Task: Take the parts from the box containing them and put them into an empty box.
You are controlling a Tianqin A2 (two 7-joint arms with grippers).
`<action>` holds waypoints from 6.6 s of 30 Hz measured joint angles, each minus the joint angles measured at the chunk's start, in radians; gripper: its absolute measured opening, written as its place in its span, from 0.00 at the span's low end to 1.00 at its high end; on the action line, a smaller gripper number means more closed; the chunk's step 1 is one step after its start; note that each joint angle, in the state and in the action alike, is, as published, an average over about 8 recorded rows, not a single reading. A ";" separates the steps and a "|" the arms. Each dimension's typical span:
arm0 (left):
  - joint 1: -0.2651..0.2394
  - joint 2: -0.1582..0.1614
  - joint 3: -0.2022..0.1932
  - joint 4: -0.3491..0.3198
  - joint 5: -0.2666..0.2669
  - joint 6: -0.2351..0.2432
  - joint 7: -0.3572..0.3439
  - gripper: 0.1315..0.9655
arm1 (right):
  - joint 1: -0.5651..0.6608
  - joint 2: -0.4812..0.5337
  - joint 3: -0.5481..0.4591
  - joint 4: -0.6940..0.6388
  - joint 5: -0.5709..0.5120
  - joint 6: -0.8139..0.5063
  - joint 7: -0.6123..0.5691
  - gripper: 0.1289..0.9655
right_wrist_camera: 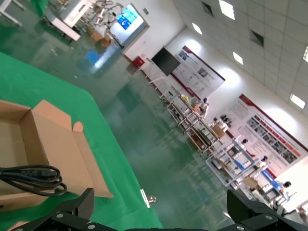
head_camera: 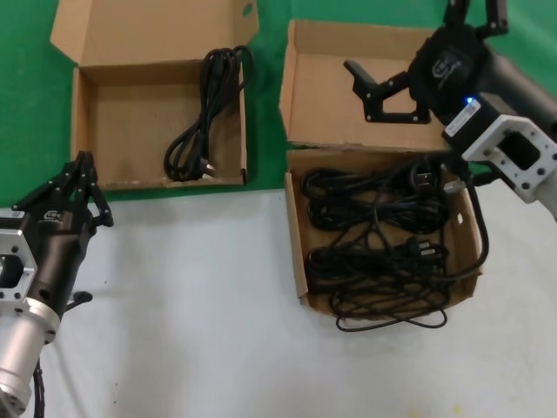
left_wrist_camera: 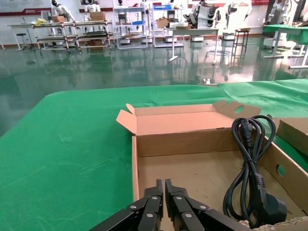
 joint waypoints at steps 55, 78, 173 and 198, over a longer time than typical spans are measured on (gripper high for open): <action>0.011 0.006 -0.005 0.006 -0.010 -0.017 0.016 0.95 | -0.293 -0.132 0.129 -0.147 0.238 0.185 0.250 1.00; 0.014 0.008 -0.007 0.008 -0.013 -0.022 0.021 1.00 | -0.392 -0.177 0.172 -0.196 0.318 0.247 0.335 1.00; 0.014 0.008 -0.007 0.008 -0.013 -0.022 0.021 1.00 | -0.392 -0.177 0.172 -0.196 0.318 0.247 0.335 1.00; 0.014 0.008 -0.007 0.008 -0.013 -0.022 0.021 1.00 | -0.392 -0.177 0.172 -0.196 0.318 0.247 0.335 1.00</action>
